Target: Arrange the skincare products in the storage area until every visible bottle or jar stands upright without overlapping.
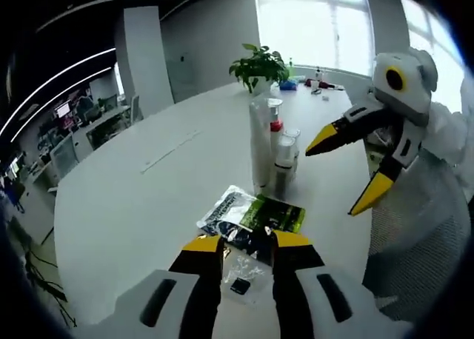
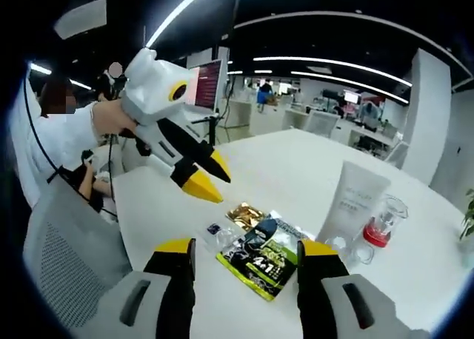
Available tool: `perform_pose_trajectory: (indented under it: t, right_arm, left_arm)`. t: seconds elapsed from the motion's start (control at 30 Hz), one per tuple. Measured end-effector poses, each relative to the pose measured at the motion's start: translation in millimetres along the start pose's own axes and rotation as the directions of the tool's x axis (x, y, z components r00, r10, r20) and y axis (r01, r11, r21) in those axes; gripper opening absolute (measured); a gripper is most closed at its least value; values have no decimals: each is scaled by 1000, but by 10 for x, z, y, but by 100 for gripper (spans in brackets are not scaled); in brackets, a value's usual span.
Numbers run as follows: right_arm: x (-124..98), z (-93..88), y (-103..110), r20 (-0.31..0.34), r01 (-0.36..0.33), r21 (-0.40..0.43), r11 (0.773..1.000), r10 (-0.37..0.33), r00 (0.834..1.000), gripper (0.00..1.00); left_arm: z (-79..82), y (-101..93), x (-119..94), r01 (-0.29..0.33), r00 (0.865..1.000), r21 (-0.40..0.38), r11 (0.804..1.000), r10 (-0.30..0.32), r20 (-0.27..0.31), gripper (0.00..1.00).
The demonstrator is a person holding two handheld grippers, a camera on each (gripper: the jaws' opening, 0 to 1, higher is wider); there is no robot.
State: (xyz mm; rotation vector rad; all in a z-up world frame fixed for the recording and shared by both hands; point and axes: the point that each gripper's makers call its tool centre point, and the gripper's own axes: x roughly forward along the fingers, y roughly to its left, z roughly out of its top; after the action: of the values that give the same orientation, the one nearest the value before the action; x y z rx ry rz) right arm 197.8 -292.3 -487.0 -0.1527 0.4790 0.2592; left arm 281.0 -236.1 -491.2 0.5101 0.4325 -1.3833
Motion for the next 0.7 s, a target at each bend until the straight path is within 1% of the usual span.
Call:
perform_pose_trajectory:
  t: [0.1, 0.2, 0.33, 0.4, 0.53, 0.63, 0.7]
  right_arm:
    - [-110, -10, -48, 10, 7, 9, 1000, -7, 1000, 55]
    - [-207, -22, -89, 13, 15, 0, 1000, -15, 1000, 62]
    - [-330, -38, -137, 10, 26, -11, 1000, -26, 1000, 65]
    - [-403, -45, -127, 11, 27, -12, 1000, -27, 1000, 69]
    - [-539, -44, -156, 15, 42, -15, 999, -42, 999, 75]
    - [-628, -64, -163, 19, 52, -9, 999, -52, 998, 77]
    - [-667, -79, -171, 18, 59, -5, 998, -59, 998, 79]
  left_arm:
    - [60, -79, -102, -18, 1000, -14, 1000, 18, 19, 31]
    - [110, -163, -209, -34, 999, -32, 999, 35, 38, 35]
    - [138, -196, -328, -70, 996, -50, 996, 72, 54, 41]
    - [156, -215, -391, -91, 993, -63, 994, 95, 69, 44]
    - [142, -260, -500, -116, 990, -99, 988, 123, 74, 49]
    - [99, -325, -582, -130, 988, -105, 986, 138, 73, 48]
    - [53, -354, -620, -133, 987, -119, 984, 143, 71, 52]
